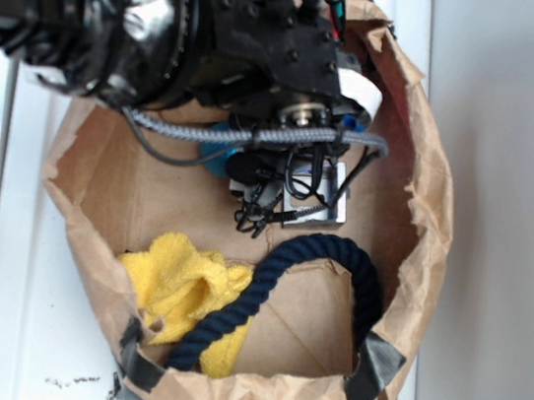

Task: Grab the blue ball.

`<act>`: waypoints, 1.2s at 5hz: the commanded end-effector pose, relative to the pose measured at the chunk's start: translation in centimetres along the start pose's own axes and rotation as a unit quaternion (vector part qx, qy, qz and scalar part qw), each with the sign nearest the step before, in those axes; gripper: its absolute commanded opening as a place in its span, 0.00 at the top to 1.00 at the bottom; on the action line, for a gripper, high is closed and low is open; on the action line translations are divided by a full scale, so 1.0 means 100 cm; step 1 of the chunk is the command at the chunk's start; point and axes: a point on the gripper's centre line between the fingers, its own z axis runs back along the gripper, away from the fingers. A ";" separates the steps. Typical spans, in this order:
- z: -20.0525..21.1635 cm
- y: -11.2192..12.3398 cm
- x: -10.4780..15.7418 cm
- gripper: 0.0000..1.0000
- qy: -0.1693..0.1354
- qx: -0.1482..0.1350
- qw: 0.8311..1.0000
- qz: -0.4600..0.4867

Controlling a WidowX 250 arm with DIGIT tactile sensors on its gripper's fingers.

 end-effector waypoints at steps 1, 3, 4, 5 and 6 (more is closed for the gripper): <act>0.013 -0.002 0.014 1.00 -0.019 -0.008 1.000 -0.004; 0.062 0.000 0.017 1.00 -0.028 -0.051 0.998 0.011; 0.082 -0.003 0.018 1.00 -0.033 -0.087 0.996 0.015; 0.101 -0.012 0.017 1.00 -0.043 -0.119 0.992 0.010; 0.121 -0.022 0.016 1.00 -0.057 -0.128 0.990 0.011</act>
